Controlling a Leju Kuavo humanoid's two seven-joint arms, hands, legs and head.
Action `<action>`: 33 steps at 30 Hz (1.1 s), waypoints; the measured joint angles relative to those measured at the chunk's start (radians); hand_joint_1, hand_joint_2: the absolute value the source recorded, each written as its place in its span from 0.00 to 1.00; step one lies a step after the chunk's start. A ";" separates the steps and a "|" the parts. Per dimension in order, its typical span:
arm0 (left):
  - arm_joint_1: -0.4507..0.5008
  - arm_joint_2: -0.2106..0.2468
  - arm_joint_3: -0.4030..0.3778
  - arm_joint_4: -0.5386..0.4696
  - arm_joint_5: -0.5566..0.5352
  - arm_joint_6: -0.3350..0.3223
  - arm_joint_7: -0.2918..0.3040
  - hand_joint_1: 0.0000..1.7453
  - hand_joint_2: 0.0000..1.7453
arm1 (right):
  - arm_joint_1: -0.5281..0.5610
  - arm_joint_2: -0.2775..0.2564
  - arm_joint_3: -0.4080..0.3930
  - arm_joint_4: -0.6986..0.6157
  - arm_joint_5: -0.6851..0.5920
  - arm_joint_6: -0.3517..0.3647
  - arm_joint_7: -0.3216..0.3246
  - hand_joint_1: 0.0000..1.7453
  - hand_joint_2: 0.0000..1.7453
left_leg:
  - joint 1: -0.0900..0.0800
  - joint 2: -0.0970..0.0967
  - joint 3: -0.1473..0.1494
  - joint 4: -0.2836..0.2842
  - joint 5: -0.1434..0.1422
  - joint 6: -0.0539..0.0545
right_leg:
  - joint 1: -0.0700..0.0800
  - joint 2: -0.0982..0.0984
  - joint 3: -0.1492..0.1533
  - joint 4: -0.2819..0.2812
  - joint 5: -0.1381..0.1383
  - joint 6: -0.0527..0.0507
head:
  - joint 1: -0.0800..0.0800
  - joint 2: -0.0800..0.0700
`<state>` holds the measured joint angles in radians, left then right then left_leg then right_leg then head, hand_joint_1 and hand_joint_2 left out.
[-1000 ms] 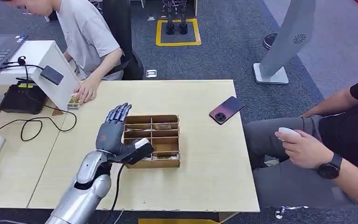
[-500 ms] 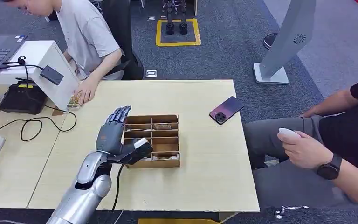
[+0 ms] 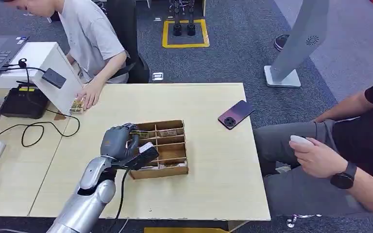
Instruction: Pass the card to the sensor for recognition and then transmit it.
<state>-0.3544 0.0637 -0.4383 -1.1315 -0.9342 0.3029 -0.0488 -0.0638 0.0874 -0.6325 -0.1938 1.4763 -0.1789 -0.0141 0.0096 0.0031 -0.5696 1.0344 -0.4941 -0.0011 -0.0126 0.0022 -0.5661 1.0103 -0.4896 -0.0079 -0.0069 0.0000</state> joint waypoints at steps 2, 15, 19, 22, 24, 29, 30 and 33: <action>0.000 0.000 0.000 0.002 0.000 0.000 0.000 1.00 1.00 | 0.000 0.000 0.000 0.000 0.000 0.000 0.000 0.00 1.00 | 0.000 0.000 0.000 0.000 0.000 0.000 | 0.000 0.000 0.000 0.000 0.000 0.000 | 0.000 0.000; -0.003 0.008 0.016 -0.017 0.104 -0.030 -0.044 1.00 1.00 | 0.001 0.000 0.000 0.000 -0.008 -0.003 0.004 0.00 1.00 | 0.000 0.000 0.000 0.000 0.000 0.000 | 0.000 0.000 0.000 0.000 0.000 0.000 | 0.000 0.000; -0.048 0.063 0.027 -0.155 0.224 -0.109 -0.050 1.00 1.00 | 0.007 0.000 0.000 0.000 -0.021 -0.014 -0.008 0.00 1.00 | 0.000 0.000 0.000 0.000 0.000 0.000 | 0.000 0.000 0.000 0.000 0.000 0.000 | 0.000 0.000; -0.095 0.099 0.049 -0.259 0.302 -0.148 -0.061 1.00 1.00 | 0.013 0.000 0.000 0.000 -0.026 -0.017 -0.016 0.00 1.00 | 0.000 0.000 0.000 0.000 0.000 0.000 | 0.000 0.000 0.000 0.001 0.000 0.000 | 0.000 0.000; -0.119 0.136 0.063 -0.350 0.379 -0.169 -0.074 1.00 1.00 | 0.019 0.000 -0.001 0.000 -0.032 -0.017 -0.022 0.00 1.00 | 0.001 0.000 0.000 0.000 0.000 0.000 | 0.000 0.000 0.000 0.001 0.000 0.000 | 0.000 0.000; -0.175 0.199 0.105 -0.498 0.443 -0.200 -0.068 1.00 1.00 | 0.024 0.000 -0.001 0.000 -0.033 -0.018 -0.024 0.00 1.00 | 0.001 0.000 0.000 0.000 0.000 0.000 | 0.000 0.000 0.000 0.001 0.000 0.000 | 0.000 0.000; -0.175 0.206 0.108 -0.513 0.448 -0.199 -0.069 1.00 1.00 | 0.024 0.000 -0.001 0.000 -0.033 -0.018 -0.024 0.00 1.00 | 0.001 0.000 0.000 0.000 0.000 0.000 | 0.000 0.000 0.000 0.001 0.000 0.000 | 0.000 0.000; -0.175 0.225 0.118 -0.549 0.450 -0.186 -0.074 1.00 1.00 | 0.023 0.000 -0.001 0.000 -0.035 -0.018 -0.023 0.00 1.00 | 0.001 0.000 0.000 0.000 0.000 0.000 | 0.000 0.000 0.000 0.001 0.000 0.000 | 0.000 0.000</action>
<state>-0.5290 0.2884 -0.3200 -1.6801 -0.4845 0.1168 -0.1232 -0.0404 0.0874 -0.6336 -0.1938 1.4408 -0.1965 -0.0374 0.0103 0.0034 -0.5699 1.0344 -0.4936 -0.0015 -0.0122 0.0020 -0.5662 1.0113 -0.4895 -0.0081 -0.0065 0.0000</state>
